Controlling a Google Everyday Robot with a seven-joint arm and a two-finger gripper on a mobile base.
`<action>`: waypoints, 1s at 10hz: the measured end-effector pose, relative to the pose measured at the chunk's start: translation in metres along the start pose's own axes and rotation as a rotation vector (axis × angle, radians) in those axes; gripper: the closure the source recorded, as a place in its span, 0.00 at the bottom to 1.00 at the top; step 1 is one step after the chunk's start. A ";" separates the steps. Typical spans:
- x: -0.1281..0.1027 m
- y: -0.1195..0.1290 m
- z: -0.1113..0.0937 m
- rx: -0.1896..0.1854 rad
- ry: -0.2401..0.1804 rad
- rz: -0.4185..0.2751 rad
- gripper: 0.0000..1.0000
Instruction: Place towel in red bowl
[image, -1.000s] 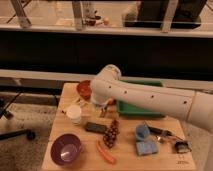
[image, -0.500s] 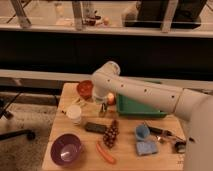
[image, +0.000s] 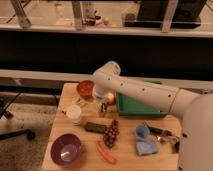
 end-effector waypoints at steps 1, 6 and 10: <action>-0.002 -0.002 0.004 -0.001 -0.002 0.004 0.20; -0.014 -0.016 0.028 0.002 0.005 0.067 0.20; -0.024 -0.030 0.039 0.010 0.002 0.108 0.20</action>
